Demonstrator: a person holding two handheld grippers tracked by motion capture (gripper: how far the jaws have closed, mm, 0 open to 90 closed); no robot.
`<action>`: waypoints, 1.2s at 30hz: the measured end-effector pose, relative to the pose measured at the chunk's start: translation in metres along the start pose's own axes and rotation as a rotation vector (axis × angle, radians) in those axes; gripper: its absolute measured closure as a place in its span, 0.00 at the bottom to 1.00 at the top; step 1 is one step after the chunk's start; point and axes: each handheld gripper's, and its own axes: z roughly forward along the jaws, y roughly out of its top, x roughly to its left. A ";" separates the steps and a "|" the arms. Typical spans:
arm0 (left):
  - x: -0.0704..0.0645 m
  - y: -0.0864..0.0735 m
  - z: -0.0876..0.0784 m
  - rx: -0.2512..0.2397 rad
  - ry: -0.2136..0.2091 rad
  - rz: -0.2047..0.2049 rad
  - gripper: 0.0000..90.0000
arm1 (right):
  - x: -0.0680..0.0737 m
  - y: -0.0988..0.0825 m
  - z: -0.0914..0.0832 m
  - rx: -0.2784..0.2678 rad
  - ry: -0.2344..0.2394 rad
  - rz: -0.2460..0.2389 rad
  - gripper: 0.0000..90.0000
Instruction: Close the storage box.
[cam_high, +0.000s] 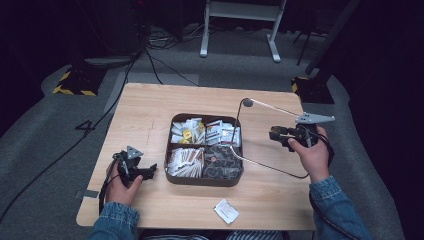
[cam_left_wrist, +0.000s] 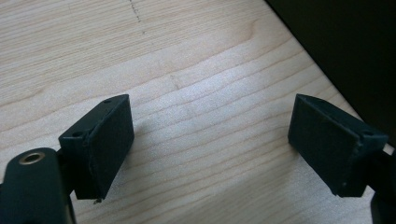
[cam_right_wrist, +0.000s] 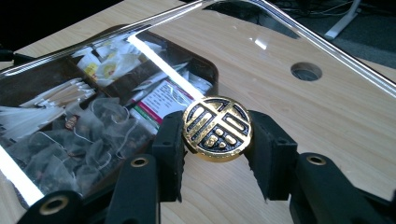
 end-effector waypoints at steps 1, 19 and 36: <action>0.000 0.000 0.000 0.000 0.000 0.001 0.16 | 0.002 0.003 0.001 0.002 0.002 -0.005 0.66; 0.000 0.000 0.000 0.000 0.001 0.004 0.16 | 0.032 0.042 0.033 0.032 0.071 -0.053 0.66; 0.000 0.000 0.000 0.000 -0.002 0.001 0.16 | 0.062 0.070 0.089 0.072 0.137 -0.084 0.66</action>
